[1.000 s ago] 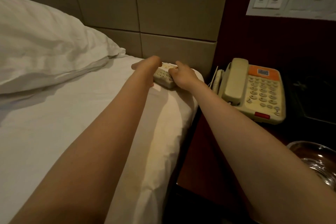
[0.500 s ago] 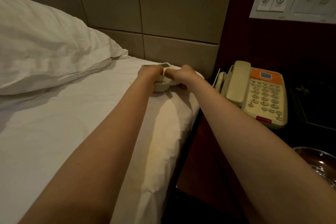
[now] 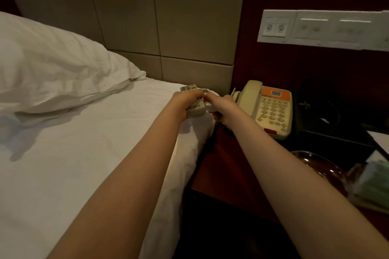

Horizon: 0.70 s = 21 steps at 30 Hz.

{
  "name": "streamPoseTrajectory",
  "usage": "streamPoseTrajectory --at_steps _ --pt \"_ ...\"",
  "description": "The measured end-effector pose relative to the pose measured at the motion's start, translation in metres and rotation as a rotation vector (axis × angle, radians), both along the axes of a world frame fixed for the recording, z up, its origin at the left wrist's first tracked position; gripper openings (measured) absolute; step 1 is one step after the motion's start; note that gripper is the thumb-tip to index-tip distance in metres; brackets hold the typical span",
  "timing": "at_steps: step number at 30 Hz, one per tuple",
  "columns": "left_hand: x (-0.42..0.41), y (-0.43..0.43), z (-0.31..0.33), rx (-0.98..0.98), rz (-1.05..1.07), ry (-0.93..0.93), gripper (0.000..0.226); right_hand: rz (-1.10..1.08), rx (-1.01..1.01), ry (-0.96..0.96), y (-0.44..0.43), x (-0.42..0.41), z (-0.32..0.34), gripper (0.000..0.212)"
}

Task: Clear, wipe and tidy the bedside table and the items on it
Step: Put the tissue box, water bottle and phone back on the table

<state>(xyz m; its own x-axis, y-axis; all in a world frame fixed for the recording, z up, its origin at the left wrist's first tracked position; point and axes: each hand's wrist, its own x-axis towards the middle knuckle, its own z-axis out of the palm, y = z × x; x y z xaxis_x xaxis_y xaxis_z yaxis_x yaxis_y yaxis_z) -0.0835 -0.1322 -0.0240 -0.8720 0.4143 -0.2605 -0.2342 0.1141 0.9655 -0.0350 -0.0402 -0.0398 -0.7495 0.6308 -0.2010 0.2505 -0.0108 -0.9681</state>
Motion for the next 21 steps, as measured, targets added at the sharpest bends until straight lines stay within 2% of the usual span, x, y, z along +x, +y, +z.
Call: streamPoseTrajectory --at_steps 1,3,4,6,12,18,21 --pt "0.005 -0.001 0.0 0.005 -0.008 0.0 0.04 -0.014 -0.016 0.014 -0.003 0.009 0.001 0.021" --pt "0.019 -0.004 0.001 -0.01 -0.027 0.006 0.053 -0.053 -0.025 0.013 -0.007 0.025 0.0 0.037" --pt "0.026 -0.005 0.001 -0.026 -0.038 0.008 0.054 -0.074 -0.019 0.005 -0.011 0.033 -0.003 0.047" --pt "0.042 -0.009 -0.003 -0.065 -0.053 0.003 0.054 -0.131 0.006 0.008 -0.019 0.05 -0.011 0.054" --pt "0.083 -0.017 -0.028 -0.164 -0.057 -0.05 0.064 -0.234 0.01 -0.007 -0.046 0.104 -0.036 0.043" --pt "0.113 -0.016 -0.038 -0.207 -0.145 -0.019 0.061 -0.302 0.044 -0.021 -0.058 0.148 -0.049 0.042" --pt "0.126 -0.012 -0.038 -0.227 -0.181 0.027 0.053 -0.33 0.05 -0.026 -0.057 0.162 -0.049 0.04"
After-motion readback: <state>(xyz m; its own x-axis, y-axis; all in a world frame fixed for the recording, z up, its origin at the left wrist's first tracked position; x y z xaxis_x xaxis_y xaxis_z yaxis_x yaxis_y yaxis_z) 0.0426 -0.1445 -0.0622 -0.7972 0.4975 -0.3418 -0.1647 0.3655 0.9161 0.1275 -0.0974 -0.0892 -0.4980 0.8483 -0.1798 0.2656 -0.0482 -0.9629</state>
